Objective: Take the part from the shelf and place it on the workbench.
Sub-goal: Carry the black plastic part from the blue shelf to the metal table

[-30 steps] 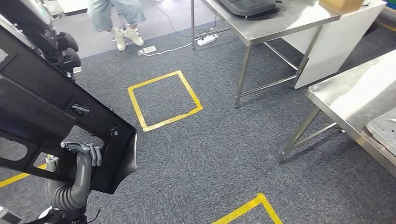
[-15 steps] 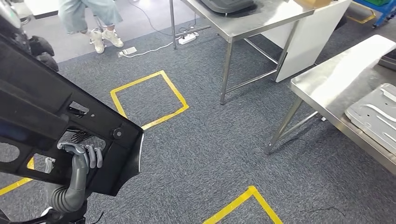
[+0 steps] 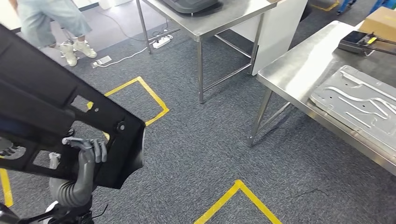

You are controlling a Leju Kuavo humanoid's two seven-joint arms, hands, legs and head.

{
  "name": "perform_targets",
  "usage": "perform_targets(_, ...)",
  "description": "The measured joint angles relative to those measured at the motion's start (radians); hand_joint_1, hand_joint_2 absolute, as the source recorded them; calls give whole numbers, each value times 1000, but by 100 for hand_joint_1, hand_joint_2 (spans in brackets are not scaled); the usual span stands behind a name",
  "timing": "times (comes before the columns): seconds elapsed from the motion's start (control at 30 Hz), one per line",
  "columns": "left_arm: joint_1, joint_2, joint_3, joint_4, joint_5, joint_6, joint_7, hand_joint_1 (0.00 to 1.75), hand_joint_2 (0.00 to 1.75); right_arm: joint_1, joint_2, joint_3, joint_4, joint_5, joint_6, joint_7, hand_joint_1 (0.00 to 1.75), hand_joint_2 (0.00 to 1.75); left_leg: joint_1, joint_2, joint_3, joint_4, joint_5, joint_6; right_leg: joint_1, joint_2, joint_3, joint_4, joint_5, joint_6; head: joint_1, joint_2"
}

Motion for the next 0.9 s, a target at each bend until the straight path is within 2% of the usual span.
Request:
perform_targets(0.03,-15,-8,-11,7,-6,5,1,175,175,-1,-3,-1,0,-4,0,3,0,0,-4,-16,27,-64,25,9,1,9,-2,1,1,2,0,0)
perform_targets(0.07,-26,-15,-21,12,-9,9,1,175,175,-2,-7,-1,0,-8,-1,5,0,0,-8,-29,44,-104,38,15,0,16,-5,1,3,5,0,0)
perform_targets(0.1,-34,-21,-28,17,-11,11,1,175,175,-2,-10,-2,0,-10,-1,8,0,0,-11,-34,50,-122,41,18,-1,24,-8,1,5,8,0,0)
perform_targets(0.17,-48,-31,-41,26,-12,13,1,175,175,1,-17,-3,0,-13,-2,11,0,0,-12,-16,51,-129,45,19,-4,36,-14,1,8,17,0,0)
perform_targets(0.2,-54,-36,-47,29,-12,13,0,175,175,2,-20,-3,0,-14,-1,15,0,0,-9,-7,53,-133,48,22,-3,25,-18,10,1,22,2,0)
perform_targets(0.23,-58,-41,-53,32,-12,13,-1,175,175,2,-22,-3,1,-14,-1,20,0,0,-6,3,55,-138,51,25,-2,7,-30,35,-16,27,4,0)
perform_targets(0.3,-62,-47,-62,37,-6,18,-4,175,175,1,-24,-4,1,-14,0,39,0,0,-5,24,57,-141,54,29,-4,-37,-83,151,-81,39,11,0)
perform_targets(0.33,-61,-49,-65,41,-2,22,-6,175,175,2,-24,-4,1,-15,0,48,0,0,-5,35,56,-141,53,29,-8,-45,-119,224,-112,44,11,0)
perform_targets(0.37,-61,-50,-69,45,2,27,-6,175,175,2,-24,-4,1,-15,0,56,0,0,-4,45,56,-141,53,29,-11,-49,-147,281,-131,48,12,0)
perform_targets(0.4,-60,-51,-73,49,5,30,-7,175,175,3,-24,-4,1,-16,0,61,0,0,-4,55,56,-141,52,29,-15,-52,-158,304,-131,52,12,0)
perform_targets(0.43,-59,-51,-75,52,7,33,-7,175,175,3,-24,-4,1,-16,0,62,0,0,-3,64,56,-141,51,27,-18,-56,-147,282,-111,55,12,0)
perform_targets(0.47,-59,-51,-77,55,10,33,-7,175,175,4,-24,-4,1,-16,0,61,0,0,-1,72,58,-140,49,25,-21,-64,-115,221,-77,57,12,0)
perform_targets(0.5,-59,-51,-79,58,12,34,-7,175,175,4,-23,-4,1,-16,0,56,0,0,-1,79,60,-139,47,21,-23,-82,-74,141,-45,59,12,0)
perform_targets(0.53,-58,-51,-79,60,15,34,-7,175,175,4,-22,-4,0,-15,0,50,0,0,-3,86,62,-137,43,15,-22,-96,-38,71,-20,57,12,0)
perform_targets(0.57,-58,-51,-79,61,16,34,-6,175,175,3,-20,-4,0,-14,0,43,0,0,-6,91,63,-135,40,10,-21,-105,-16,27,-7,52,12,0)
perform_targets(0.6,-57,-51,-79,62,15,34,-5,175,175,2,-18,-4,0,-10,0,38,0,0,-8,97,63,-134,37,5,-19,-109,-8,7,-5,46,11,0)
perform_targets(0.67,-56,-51,-82,62,6,41,1,175,175,3,-16,-4,0,0,0,40,0,0,-8,108,65,-133,34,-4,-17,-90,-11,8,-4,31,10,0)
perform_targets(0.73,-51,-51,-84,63,-5,49,8,175,175,3,-16,-4,0,6,0,51,0,0,-3,90,57,-104,10,-15,-18,-75,-12,7,-1,19,9,0)
perform_targets(0.77,-47,-50,-85,63,-8,51,10,175,175,2,-16,-4,0,7,0,55,0,0,0,72,39,-61,-16,-19,-20,-69,-12,6,0,14,8,0)
perform_targets(0.83,-33,-49,-89,63,-5,52,12,175,175,2,-17,-4,0,6,0,55,0,0,2,41,-29,85,-85,-25,-19,-52,-14,6,2,8,5,0)
perform_targets(0.87,-26,-49,-91,64,-1,53,14,175,175,2,-18,-4,0,5,0,51,0,0,2,35,-62,151,-107,-26,-18,-42,-15,7,2,6,5,0)
perform_targets(0.9,-20,-48,-95,65,4,54,14,175,175,2,-18,-4,0,4,0,47,0,0,2,33,-82,187,-112,-25,-15,-32,-15,7,3,4,4,0)
